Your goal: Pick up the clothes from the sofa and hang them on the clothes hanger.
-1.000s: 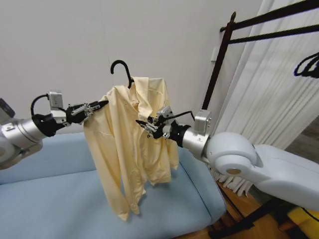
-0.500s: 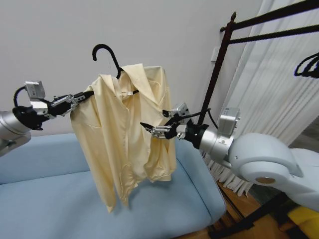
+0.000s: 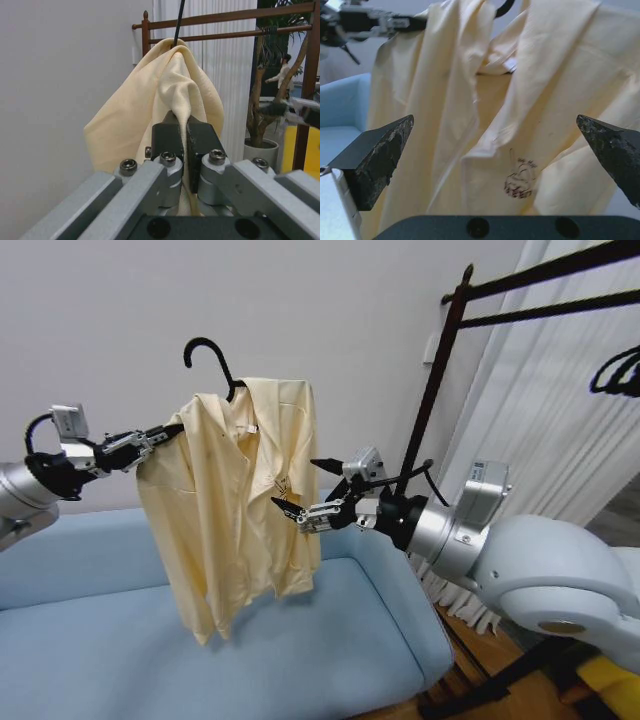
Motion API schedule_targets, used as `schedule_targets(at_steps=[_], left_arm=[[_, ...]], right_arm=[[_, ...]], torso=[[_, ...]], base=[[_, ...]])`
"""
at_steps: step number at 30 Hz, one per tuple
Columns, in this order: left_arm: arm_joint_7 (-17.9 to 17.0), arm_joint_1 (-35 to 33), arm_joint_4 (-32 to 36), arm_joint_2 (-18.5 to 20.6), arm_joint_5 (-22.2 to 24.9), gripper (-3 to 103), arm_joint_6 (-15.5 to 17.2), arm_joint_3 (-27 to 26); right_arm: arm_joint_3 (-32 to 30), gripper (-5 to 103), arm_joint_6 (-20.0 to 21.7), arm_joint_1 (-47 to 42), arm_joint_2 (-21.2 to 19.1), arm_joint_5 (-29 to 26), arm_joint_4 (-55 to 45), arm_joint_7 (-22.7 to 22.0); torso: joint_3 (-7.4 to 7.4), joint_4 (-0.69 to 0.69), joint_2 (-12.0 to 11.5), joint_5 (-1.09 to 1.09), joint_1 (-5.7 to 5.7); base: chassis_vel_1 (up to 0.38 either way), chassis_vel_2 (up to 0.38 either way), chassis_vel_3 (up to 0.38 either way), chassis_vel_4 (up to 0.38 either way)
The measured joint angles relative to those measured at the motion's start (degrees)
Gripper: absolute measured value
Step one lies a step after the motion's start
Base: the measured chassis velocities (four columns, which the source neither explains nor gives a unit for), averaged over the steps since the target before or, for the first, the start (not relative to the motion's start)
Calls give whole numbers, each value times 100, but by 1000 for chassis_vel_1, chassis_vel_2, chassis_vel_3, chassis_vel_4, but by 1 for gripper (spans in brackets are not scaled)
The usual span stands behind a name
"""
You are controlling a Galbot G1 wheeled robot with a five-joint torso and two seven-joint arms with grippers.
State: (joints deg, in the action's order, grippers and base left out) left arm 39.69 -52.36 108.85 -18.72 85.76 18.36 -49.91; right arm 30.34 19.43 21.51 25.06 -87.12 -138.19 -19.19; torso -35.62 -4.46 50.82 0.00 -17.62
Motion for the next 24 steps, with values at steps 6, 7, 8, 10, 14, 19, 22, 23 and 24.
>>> schedule_targets(at_steps=[6,7,8,10,14,19,22,23,24], left_arm=[[611,-46,-279,29,-478,2,-24,29],[714,-44,-328,36,-565,2,-26,44],[714,-44,-328,36,-565,2,-26,44],[913,-43,-417,75,-694,2,-30,65],[1271,-35,-563,155,-936,2,-27,65],[1666,-39,-664,241,-1074,2,-5,23],[1914,-36,-705,258,-1124,2,18,-1],[1976,-36,-712,260,-1155,2,22,-9],[2010,-36,-712,260,-1200,2,23,-20]], right_arm=[[-21,100,190,640,74,-268,1045,744],[-20,100,332,773,128,-362,1297,1015],[-20,100,332,773,128,-362,1297,1015],[11,100,710,1003,241,-823,1713,1559],[131,100,1108,1192,485,-1157,2172,2301],[291,100,1448,1330,891,-1030,2628,3058],[418,100,1538,1401,1186,-823,2773,3099],[490,100,1571,1456,1256,-773,2792,3099],[570,100,1583,1522,1290,-735,2805,3099]], torso=[[0,-1,0,0,0],[0,-1,0,-1,0],[0,-1,0,-1,0],[-1,0,0,-1,0],[0,-1,0,-1,0],[-1,0,0,-1,0],[-1,1,0,-1,-1],[-1,1,0,-1,0],[-1,1,0,-1,-1]], base=[[0,0,0,0],[0,0,0,0],[0,0,0,0],[0,0,0,0],[0,0,0,0],[0,0,0,0],[0,0,0,0],[0,0,0,0],[0,0,0,0]])
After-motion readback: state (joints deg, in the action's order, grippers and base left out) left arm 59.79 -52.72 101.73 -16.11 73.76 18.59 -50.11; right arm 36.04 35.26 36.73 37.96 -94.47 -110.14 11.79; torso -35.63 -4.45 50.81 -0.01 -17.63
